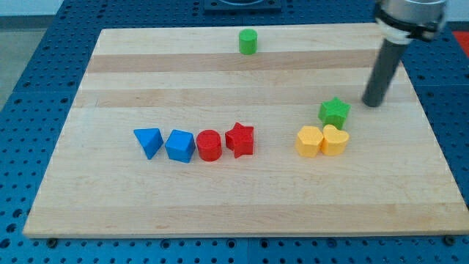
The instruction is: Push the green star slightly towards the green circle
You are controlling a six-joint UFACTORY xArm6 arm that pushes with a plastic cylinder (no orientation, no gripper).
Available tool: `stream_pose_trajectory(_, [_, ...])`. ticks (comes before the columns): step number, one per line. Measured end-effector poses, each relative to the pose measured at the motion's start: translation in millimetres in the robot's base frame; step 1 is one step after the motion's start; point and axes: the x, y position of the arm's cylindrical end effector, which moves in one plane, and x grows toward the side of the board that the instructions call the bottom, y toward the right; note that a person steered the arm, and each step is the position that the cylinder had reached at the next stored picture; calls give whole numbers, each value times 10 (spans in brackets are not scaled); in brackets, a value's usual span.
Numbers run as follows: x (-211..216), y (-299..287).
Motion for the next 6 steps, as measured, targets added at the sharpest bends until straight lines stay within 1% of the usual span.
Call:
stream_pose_trajectory(1, [292, -47])
stream_pose_trajectory(2, [462, -348])
stream_pose_trajectory(4, [488, -693])
stream_pose_trajectory(5, [153, -849])
stream_pose_trajectory(6, [-407, -1064])
